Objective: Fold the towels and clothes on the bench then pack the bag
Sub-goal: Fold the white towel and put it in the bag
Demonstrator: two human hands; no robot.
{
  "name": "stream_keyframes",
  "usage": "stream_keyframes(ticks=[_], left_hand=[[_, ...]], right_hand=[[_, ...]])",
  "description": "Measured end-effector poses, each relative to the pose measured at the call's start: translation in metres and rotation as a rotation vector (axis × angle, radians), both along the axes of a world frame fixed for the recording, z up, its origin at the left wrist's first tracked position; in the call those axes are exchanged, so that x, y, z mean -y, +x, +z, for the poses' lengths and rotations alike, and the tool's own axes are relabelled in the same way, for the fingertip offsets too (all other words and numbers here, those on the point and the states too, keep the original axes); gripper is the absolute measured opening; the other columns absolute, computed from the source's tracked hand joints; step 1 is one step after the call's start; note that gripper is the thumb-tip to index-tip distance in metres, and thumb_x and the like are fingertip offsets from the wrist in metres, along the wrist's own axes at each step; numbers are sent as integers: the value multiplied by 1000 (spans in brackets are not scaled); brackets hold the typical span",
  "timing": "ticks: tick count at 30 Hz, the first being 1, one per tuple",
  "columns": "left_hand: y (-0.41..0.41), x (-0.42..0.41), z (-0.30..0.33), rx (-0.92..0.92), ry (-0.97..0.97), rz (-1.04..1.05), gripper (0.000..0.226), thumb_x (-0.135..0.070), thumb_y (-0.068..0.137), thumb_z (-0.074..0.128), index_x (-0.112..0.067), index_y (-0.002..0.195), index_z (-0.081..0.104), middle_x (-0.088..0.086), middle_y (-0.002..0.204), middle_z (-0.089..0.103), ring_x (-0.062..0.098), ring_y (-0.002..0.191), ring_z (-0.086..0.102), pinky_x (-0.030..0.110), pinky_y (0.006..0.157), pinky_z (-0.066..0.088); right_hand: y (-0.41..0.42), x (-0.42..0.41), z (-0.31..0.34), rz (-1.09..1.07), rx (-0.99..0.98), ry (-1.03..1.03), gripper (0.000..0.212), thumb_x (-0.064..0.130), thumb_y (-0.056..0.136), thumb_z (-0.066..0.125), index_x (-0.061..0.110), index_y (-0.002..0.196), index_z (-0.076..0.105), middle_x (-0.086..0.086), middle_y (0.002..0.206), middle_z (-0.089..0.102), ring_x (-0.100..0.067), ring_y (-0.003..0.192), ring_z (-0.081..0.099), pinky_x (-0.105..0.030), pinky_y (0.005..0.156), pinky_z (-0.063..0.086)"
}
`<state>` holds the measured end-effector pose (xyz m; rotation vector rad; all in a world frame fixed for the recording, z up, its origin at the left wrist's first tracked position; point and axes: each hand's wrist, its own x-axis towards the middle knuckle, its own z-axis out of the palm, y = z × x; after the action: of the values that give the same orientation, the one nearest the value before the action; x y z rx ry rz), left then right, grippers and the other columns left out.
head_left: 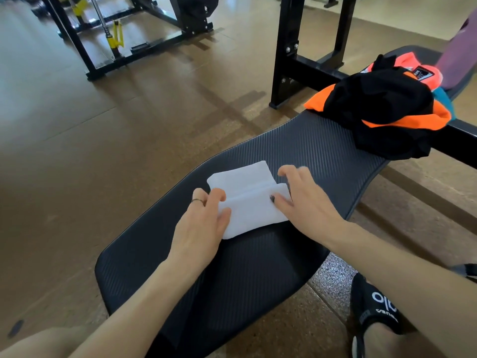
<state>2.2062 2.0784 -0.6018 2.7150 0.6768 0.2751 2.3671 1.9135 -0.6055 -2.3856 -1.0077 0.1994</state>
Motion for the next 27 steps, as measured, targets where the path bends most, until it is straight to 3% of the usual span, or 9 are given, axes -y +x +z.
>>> stream_keyframes(ticks=[2,4,6,9,13,16,20,23,27], left_hand=[[3,0,-3,-12,273,-160,26,-5,80,68,-14,101,56,5,97,48,24,71,46,35,57,40],[4,2,-4,-7,407,-269,27,-3,72,70,-12,95,60,6,97,53,25,75,45,33,62,36],[4,5,-4,-18,379,-289,22,-25,83,63,-12,100,60,4,103,55,24,82,47,34,69,41],[1,7,-3,-150,361,-264,50,-48,79,57,-11,113,57,5,115,54,26,96,50,38,81,47],[11,4,1,-122,422,-261,28,-27,75,59,-10,98,58,6,95,57,25,80,48,36,69,41],[14,-1,14,-79,318,-212,20,-29,79,49,-12,88,56,1,78,58,23,69,48,35,61,35],[14,-17,25,-189,25,-63,13,-33,93,42,-22,95,50,-4,81,57,20,75,54,35,62,38],[19,-28,22,-239,-148,-12,17,-30,95,39,-27,106,52,-1,94,60,21,85,58,39,73,48],[26,-32,14,-325,-280,40,25,-31,97,36,-26,112,54,-3,112,49,20,103,52,40,85,47]], right_hand=[[1,-1,-3,171,359,-9,21,12,90,62,17,109,55,-3,109,50,-26,90,55,-36,79,44],[0,-1,-6,338,514,-20,15,9,85,57,13,99,60,-4,108,57,-28,100,56,-38,93,44],[-4,1,-3,403,443,-45,24,21,82,48,12,100,60,-3,109,59,-27,103,56,-39,102,41],[-3,5,-6,422,382,-186,50,36,71,48,13,114,56,-1,121,55,-23,114,50,-41,112,35],[-2,-1,-5,382,286,-149,44,33,71,44,17,111,54,2,109,57,-22,101,55,-37,100,42],[-1,-2,9,289,-5,-27,34,36,77,50,24,108,57,7,92,61,-17,83,59,-34,79,47],[5,0,12,179,-432,17,18,39,90,57,36,108,53,10,95,63,-9,84,60,-32,72,51],[6,-6,5,101,-484,60,28,50,97,54,35,119,47,9,106,62,-9,96,60,-29,78,51],[4,-17,0,52,-473,51,29,49,101,49,29,121,47,10,98,55,-5,86,53,-23,66,38]])
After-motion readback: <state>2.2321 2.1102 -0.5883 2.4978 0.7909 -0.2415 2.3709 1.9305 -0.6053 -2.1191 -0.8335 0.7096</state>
